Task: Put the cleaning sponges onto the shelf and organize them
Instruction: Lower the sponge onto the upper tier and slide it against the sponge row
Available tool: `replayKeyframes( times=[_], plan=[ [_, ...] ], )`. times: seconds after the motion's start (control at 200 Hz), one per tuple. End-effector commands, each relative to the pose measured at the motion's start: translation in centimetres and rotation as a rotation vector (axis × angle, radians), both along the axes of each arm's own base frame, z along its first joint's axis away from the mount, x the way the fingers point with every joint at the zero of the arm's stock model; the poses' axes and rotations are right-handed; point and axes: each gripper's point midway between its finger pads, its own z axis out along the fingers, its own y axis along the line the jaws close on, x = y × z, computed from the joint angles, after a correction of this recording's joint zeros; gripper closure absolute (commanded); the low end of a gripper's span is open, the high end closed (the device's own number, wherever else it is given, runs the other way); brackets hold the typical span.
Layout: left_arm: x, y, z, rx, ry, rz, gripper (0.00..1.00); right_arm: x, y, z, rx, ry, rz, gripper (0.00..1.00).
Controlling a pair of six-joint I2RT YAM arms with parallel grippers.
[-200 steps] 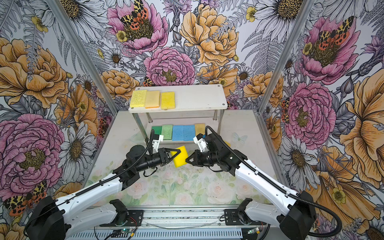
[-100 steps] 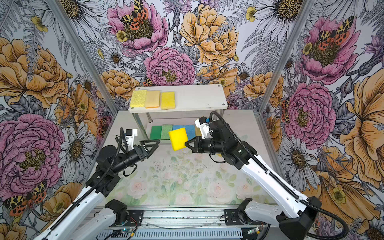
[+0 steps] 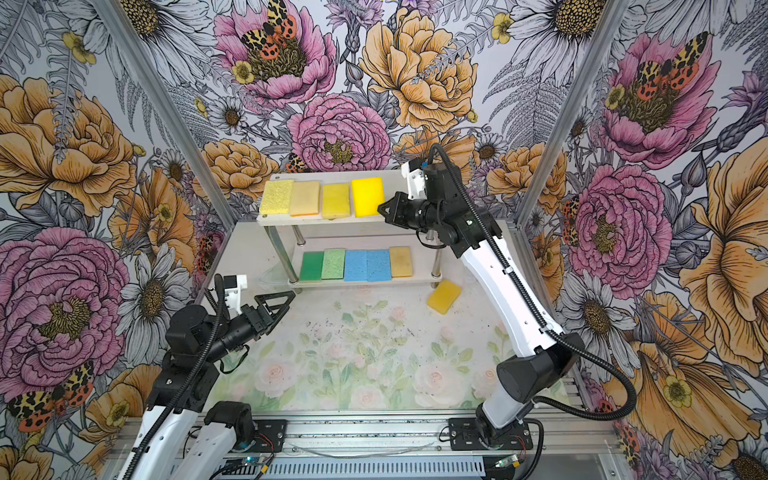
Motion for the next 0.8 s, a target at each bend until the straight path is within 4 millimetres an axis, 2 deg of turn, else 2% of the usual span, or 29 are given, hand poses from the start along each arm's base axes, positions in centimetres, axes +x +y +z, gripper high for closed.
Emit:
replayKeyframes(
  times=[0.0, 0.13, 0.305, 0.585, 0.795],
  plan=[
    [-0.6, -0.3, -1.1, 0.024, 0.017, -0.037, 0.01, 0.9, 0.0, -0.4, -0.020, 0.012, 0.011, 1.00],
    [-0.4, -0.4, -1.5, 0.027, 0.027, -0.045, 0.01, 2.7, -0.1, -1.4, -0.022, 0.033, -0.004, 1.00],
    [-0.3, -0.4, -2.0, 0.033, 0.038, -0.051, 0.01, 4.3, 0.0, -1.5, -0.015, 0.034, -0.016, 1.00],
    [-0.3, -0.4, -2.7, 0.034, 0.050, -0.050, 0.01, 4.8, 0.3, -1.3, -0.002, 0.039, -0.020, 0.63],
    [-0.3, -0.4, -2.8, 0.033, 0.050, -0.051, 0.01, 4.9, -0.3, -0.4, -0.015, 0.000, -0.043, 0.59]
  ],
)
